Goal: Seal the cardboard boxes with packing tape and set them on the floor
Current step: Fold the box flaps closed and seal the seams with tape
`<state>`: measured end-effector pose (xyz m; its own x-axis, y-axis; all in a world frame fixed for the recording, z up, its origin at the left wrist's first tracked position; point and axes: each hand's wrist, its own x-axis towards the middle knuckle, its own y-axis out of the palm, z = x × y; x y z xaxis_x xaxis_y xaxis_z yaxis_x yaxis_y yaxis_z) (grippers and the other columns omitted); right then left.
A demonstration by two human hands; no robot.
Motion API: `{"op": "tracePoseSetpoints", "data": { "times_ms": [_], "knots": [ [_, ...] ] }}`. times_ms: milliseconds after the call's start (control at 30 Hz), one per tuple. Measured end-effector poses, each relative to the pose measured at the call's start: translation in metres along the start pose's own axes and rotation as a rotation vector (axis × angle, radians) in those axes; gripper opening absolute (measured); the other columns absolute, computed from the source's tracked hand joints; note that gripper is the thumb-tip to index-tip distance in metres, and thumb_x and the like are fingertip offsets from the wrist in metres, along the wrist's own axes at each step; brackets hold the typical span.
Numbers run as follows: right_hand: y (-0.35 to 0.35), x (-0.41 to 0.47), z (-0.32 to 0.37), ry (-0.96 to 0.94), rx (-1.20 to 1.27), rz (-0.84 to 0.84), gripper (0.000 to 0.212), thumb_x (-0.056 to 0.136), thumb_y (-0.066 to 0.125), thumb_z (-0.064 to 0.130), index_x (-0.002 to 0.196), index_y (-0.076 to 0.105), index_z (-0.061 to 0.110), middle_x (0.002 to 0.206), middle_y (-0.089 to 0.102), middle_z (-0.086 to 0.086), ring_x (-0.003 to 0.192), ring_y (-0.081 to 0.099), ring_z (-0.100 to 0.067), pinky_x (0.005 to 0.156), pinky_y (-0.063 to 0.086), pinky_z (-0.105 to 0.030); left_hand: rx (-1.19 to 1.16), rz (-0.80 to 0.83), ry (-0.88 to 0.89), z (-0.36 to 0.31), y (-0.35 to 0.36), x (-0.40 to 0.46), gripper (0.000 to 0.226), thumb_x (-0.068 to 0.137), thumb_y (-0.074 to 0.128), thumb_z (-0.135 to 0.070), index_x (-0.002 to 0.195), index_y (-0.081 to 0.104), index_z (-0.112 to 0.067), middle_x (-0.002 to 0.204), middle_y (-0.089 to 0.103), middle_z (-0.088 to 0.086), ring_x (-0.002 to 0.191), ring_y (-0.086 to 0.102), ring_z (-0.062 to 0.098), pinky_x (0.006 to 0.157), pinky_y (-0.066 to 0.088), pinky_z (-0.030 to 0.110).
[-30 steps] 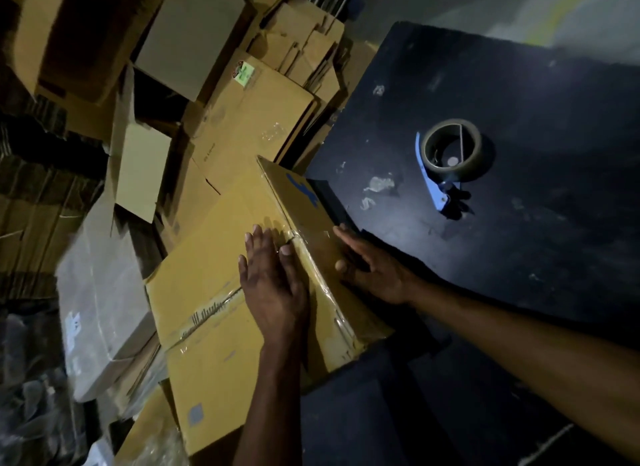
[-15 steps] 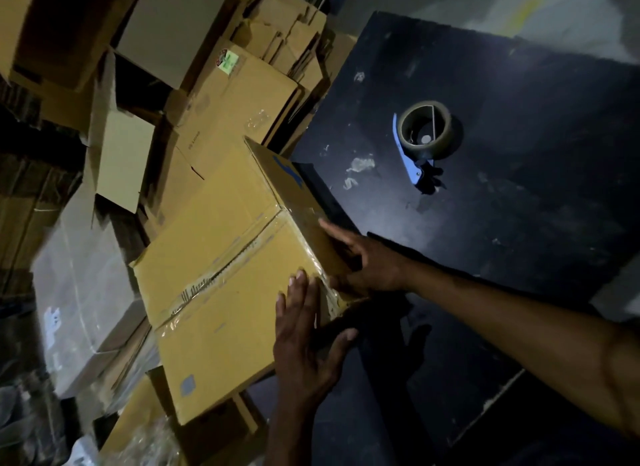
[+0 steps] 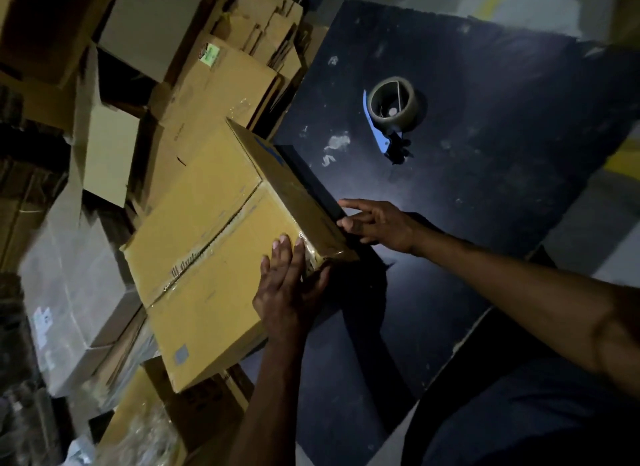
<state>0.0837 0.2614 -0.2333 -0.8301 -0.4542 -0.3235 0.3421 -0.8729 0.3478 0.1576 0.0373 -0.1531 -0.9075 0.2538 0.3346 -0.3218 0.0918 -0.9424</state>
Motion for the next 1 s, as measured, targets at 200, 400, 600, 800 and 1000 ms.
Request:
{"op": "tracePoseSetpoints", "data": {
  "times_ms": [200, 400, 600, 800, 1000],
  "knots": [
    [0.006, -0.01, -0.016, 0.016, 0.002, 0.055, 0.058, 0.092, 0.073, 0.009, 0.141, 0.052, 0.031, 0.131, 0.068, -0.006, 0.125, 0.062, -0.012, 0.102, 0.053, -0.034, -0.061, 0.185, -0.005, 0.01, -0.009, 0.0, 0.075, 0.099, 0.056, -0.065, 0.155, 0.042, -0.017, 0.161, 0.037, 0.007, 0.152, 0.032, 0.024, 0.122, 0.034, 0.05],
    [0.024, -0.012, -0.036, -0.041, -0.053, 0.129, 0.089, 0.077, 0.083, -0.006, 0.153, 0.041, 0.014, 0.148, 0.052, -0.005, 0.134, 0.05, -0.002, 0.102, 0.043, -0.011, 0.006, 0.283, -0.189, 0.006, -0.018, 0.017, 0.078, 0.089, 0.079, -0.048, 0.156, 0.043, -0.033, 0.162, 0.027, -0.013, 0.149, 0.024, 0.007, 0.118, 0.04, 0.039],
    [0.03, 0.036, -0.009, -0.094, -0.065, 0.059, 0.084, 0.083, 0.084, 0.006, 0.154, 0.041, 0.018, 0.156, 0.045, -0.005, 0.146, 0.039, -0.015, 0.116, 0.036, -0.029, 0.023, 0.358, -0.386, 0.005, -0.018, 0.08, 0.077, 0.09, 0.074, -0.054, 0.157, 0.041, -0.039, 0.166, 0.031, -0.012, 0.15, 0.039, 0.018, 0.113, 0.044, 0.042],
    [0.016, 0.071, 0.007, -0.039, 0.028, 0.006, 0.051, 0.095, 0.07, 0.015, 0.144, 0.057, 0.019, 0.146, 0.057, -0.002, 0.133, 0.053, -0.016, 0.078, 0.046, -0.01, 0.051, 0.314, -0.425, -0.003, -0.019, 0.114, 0.077, 0.082, 0.069, -0.074, 0.15, 0.053, -0.04, 0.16, 0.044, -0.013, 0.138, 0.054, 0.018, 0.106, 0.047, 0.037],
    [0.016, 0.07, 0.006, -0.072, 0.076, -0.024, 0.045, 0.094, 0.073, 0.024, 0.138, 0.063, 0.022, 0.135, 0.065, 0.002, 0.115, 0.06, -0.003, 0.079, 0.045, -0.012, 0.076, 0.21, -0.455, -0.011, -0.012, 0.114, 0.065, 0.085, 0.067, -0.068, 0.142, 0.061, -0.036, 0.14, 0.066, -0.002, 0.112, 0.07, 0.034, 0.09, 0.055, 0.042]
  ]
}}
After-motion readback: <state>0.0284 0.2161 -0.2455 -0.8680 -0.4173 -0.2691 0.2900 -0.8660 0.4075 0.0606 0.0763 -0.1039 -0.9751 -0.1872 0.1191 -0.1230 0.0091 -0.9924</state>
